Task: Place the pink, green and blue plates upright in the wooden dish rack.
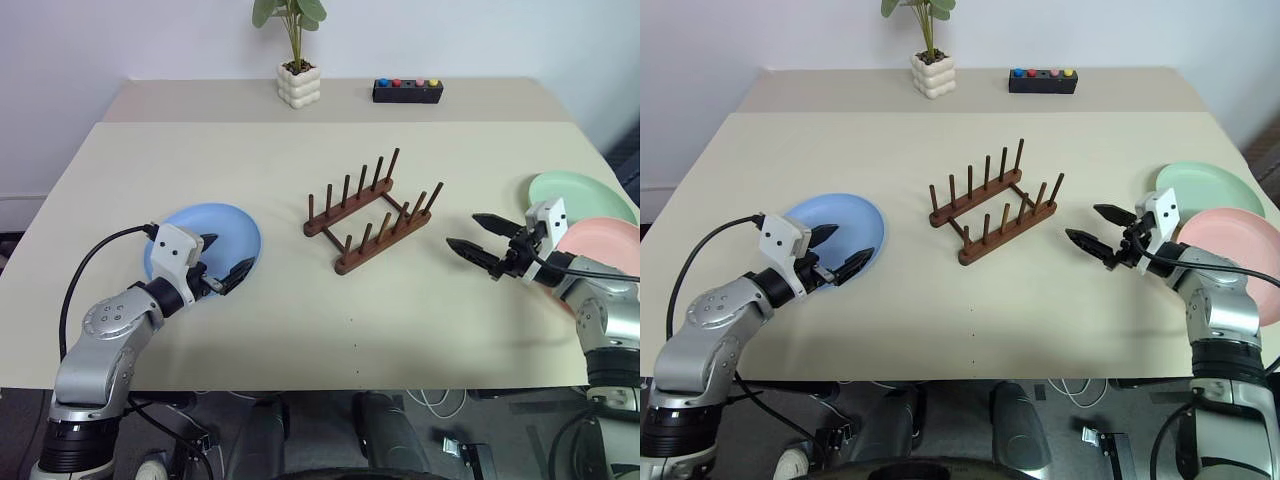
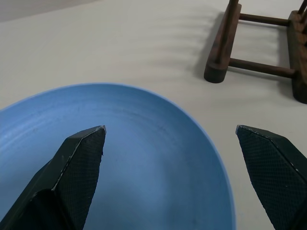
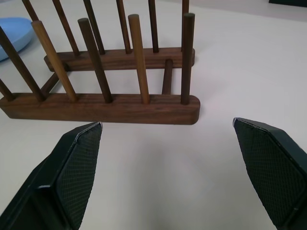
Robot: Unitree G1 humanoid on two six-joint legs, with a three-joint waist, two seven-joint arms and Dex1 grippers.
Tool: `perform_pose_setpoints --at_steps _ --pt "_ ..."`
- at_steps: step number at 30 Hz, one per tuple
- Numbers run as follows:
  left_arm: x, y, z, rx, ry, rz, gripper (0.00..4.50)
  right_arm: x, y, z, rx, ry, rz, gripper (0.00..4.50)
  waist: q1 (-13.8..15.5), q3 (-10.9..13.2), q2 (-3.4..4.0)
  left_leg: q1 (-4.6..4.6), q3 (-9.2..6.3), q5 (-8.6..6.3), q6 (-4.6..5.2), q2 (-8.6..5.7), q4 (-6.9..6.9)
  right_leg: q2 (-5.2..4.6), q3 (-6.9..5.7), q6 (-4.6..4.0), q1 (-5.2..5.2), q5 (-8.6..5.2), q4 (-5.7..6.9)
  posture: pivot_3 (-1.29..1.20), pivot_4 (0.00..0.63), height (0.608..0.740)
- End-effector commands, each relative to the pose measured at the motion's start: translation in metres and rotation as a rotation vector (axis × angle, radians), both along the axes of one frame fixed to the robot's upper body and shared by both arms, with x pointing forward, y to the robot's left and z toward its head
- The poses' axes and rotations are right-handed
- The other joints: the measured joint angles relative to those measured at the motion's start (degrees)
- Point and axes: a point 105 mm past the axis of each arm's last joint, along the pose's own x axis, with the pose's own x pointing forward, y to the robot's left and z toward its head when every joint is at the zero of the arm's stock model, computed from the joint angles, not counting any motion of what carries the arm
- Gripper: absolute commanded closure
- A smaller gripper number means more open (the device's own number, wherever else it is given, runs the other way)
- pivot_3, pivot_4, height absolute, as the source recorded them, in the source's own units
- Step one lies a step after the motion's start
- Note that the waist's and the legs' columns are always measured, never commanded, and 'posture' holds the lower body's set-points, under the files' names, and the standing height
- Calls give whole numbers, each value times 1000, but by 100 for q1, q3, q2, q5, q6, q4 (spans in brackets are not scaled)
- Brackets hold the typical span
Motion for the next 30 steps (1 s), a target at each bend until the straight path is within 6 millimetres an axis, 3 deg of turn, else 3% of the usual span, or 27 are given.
perform_pose_setpoints --at_steps 1,12,18,24,30 --pt "-4 0 12 11 -47 0 0 -1 3 10 7 -40 11 60 -2 0 0 0 0 0 0 0 0 0 0 0 0 0 0 0 150 730" --pt "-5 1 15 1 -66 28 0 12 15 16 12 -61 43 60 2 0 0 1 0 0 0 1 0 1 0 0 0 0 2 0 150 730" --pt "-4 -3 16 -3 -72 21 0 13 11 13 15 -42 11 60 4 0 0 1 0 0 0 0 1 0 0 0 1 0 1 0 150 730" --pt "-2 -17 13 -16 -56 -48 0 8 6 25 -7 -91 -9 60 6 0 0 1 0 0 0 0 1 1 0 0 0 0 2 0 150 730" --pt "0 -25 14 -13 -41 -115 0 -9 -3 23 -30 -89 -58 60 10 0 0 1 0 0 0 0 0 1 0 1 1 0 1 0 150 730"
